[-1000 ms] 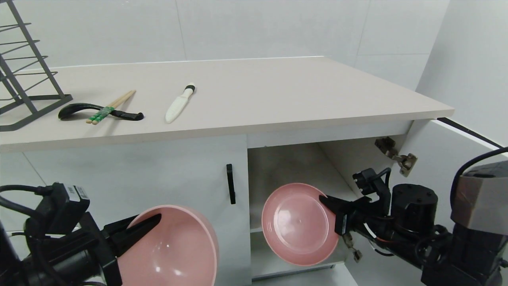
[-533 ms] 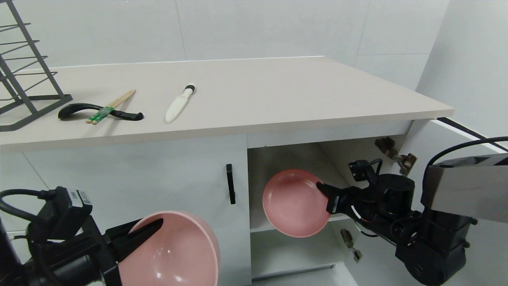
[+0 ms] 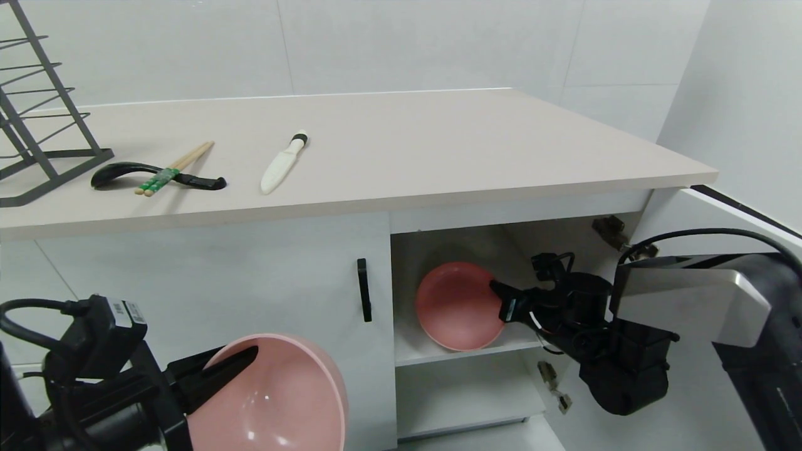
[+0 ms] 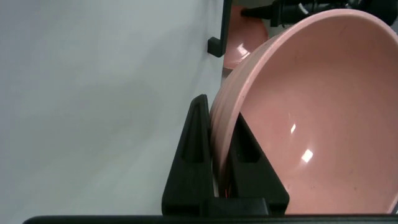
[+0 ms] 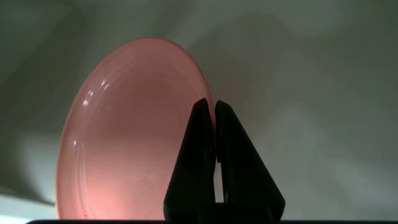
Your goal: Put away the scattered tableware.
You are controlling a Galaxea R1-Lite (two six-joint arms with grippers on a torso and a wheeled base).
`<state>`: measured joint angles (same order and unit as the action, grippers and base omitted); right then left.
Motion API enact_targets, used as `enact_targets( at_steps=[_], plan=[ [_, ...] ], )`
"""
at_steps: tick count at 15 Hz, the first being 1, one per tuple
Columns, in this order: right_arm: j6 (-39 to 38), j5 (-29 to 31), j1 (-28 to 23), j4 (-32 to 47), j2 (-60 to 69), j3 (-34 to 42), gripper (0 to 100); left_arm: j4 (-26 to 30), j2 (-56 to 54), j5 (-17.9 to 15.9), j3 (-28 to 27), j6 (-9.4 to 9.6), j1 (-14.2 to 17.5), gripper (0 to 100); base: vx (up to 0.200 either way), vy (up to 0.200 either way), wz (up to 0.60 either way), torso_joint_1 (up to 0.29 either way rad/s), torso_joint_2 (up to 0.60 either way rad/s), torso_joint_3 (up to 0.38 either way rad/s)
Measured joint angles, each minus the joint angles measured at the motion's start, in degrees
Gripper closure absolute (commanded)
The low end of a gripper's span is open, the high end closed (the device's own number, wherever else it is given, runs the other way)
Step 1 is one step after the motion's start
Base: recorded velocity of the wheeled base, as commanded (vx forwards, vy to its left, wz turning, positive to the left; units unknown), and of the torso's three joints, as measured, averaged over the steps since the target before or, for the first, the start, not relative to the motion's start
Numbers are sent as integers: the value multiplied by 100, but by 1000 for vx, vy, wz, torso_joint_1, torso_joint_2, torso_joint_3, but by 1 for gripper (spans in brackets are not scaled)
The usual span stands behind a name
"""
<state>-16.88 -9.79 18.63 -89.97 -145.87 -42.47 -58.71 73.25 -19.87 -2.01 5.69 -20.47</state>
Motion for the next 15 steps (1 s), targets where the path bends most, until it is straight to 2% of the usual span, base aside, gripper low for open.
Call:
enact_targets(
  at_steps=[3, 9, 15],
  plan=[
    [0, -55, -11, 5, -335, -396, 100, 6, 10, 0, 0, -23, -1, 100, 0, 0, 0, 0, 0, 0],
    [-6, -77, 22, 2, -645, -722, 100, 11, 21, 0, 0, -34, 0, 100, 0, 0, 0, 0, 0, 0],
    [-5, -433, 24, 9, -813, -1083, 100, 20, 23, -2, 0, -44, 0, 100, 0, 0, 0, 0, 0, 0]
  ],
)
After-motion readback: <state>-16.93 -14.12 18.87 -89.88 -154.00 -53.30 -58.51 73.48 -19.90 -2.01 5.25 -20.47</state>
